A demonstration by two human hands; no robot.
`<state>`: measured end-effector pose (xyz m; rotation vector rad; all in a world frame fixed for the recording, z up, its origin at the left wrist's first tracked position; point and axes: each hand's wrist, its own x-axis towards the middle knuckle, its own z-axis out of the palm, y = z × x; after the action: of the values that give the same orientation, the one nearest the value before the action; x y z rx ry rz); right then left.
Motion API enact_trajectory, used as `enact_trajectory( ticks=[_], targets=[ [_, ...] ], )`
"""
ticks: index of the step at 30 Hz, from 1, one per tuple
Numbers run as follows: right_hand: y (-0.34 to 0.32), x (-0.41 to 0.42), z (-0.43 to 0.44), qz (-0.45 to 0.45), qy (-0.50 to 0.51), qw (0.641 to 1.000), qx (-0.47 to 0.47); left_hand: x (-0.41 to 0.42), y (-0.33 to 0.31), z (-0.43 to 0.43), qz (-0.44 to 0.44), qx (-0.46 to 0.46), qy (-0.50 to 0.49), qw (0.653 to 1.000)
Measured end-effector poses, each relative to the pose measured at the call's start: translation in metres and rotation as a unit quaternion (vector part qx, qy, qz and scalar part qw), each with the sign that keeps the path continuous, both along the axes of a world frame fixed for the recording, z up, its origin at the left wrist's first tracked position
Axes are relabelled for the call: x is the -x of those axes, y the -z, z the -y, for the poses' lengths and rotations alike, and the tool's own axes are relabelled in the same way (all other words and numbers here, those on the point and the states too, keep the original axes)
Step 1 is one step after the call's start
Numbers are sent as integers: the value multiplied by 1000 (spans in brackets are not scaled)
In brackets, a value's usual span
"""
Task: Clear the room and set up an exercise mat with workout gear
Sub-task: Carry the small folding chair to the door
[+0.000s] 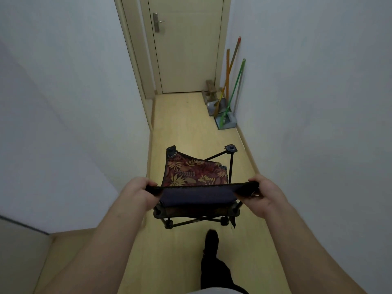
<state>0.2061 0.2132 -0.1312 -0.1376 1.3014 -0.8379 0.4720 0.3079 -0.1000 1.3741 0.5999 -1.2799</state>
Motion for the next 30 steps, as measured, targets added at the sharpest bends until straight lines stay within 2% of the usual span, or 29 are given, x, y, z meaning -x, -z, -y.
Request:
enact_trajectory(
  ticks=[8,14,23,30],
  targets=[
    [0,-54,199,14,-28,999,-24,-49,3,190,2,-14,-29,999],
    [-15,-104,318,19,-43,999,-23,-92,5,293,-14,-27,-61,998],
    [-4,-220,496,8,-45,999,-26,-200,20,470,-14,-14,-72,997],
    [-7,-302,616,3,-24,999,-28,-285,10,595,-19,-39,-60,997]
  ],
)
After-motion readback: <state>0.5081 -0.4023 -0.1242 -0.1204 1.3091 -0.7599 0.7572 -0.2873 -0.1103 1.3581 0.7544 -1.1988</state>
